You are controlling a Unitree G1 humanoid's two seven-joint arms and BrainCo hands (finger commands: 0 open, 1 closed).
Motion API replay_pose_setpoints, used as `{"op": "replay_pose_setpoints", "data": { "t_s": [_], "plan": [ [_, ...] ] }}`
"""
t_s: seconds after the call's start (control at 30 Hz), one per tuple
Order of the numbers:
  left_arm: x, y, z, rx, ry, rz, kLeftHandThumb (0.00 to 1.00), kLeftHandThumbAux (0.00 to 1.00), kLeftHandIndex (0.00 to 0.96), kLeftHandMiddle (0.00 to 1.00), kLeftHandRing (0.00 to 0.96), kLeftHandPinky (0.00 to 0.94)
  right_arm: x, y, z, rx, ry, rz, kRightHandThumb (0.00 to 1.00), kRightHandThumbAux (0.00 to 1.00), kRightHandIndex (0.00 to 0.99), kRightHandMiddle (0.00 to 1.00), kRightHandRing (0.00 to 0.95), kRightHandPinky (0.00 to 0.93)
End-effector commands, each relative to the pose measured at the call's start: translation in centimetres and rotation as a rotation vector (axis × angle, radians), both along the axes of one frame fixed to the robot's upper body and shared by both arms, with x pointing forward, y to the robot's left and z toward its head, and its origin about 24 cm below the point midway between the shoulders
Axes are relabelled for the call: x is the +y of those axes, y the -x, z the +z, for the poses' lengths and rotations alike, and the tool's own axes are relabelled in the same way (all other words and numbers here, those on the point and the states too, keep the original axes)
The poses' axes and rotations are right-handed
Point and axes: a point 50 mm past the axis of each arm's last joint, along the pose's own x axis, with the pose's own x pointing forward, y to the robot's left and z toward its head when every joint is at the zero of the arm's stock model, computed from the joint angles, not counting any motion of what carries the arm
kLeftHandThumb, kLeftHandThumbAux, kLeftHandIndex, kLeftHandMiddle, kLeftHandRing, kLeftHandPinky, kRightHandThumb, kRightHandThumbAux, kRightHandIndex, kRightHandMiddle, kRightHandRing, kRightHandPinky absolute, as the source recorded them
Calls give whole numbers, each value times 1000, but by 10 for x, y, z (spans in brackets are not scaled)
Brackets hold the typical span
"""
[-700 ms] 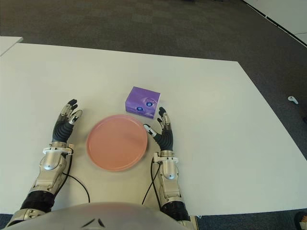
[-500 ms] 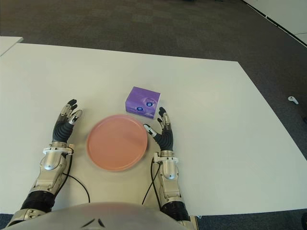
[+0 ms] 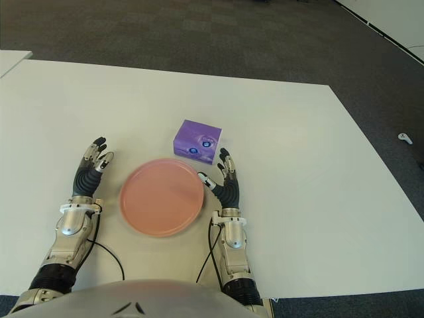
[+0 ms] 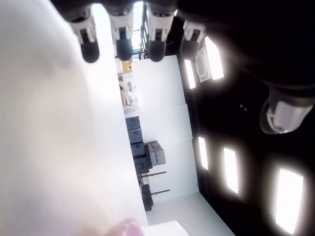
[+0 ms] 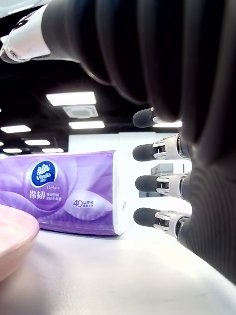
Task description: Put the tissue paper into the plate.
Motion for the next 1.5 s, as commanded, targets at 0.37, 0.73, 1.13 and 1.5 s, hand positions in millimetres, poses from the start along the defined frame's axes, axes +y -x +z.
{"op": "replay_pose_setpoints", "data": {
  "t_s": [0.37, 0.73, 1.13, 1.5],
  "plan": [
    [-5, 19, -26, 133, 16, 14, 0, 386, 0, 0, 0, 0, -9, 27, -37, 224, 9, -29, 0, 678, 0, 0, 0, 0],
    [-5, 18, -27, 139, 11, 0, 0, 401, 0, 0, 0, 0, -41, 10, 13, -37, 235, -256, 30, 719, 0, 0, 0, 0],
    [-7, 13, -27, 148, 1, -5, 0, 411, 0, 0, 0, 0, -57, -26, 89, -451, 342, -510, 80, 681, 0, 0, 0, 0],
    [-9, 11, -27, 136, 20, 10, 0, 415, 0, 0, 0, 0, -43, -88, 162, -797, 294, -510, 83, 605, 0, 0, 0, 0]
  ]
}}
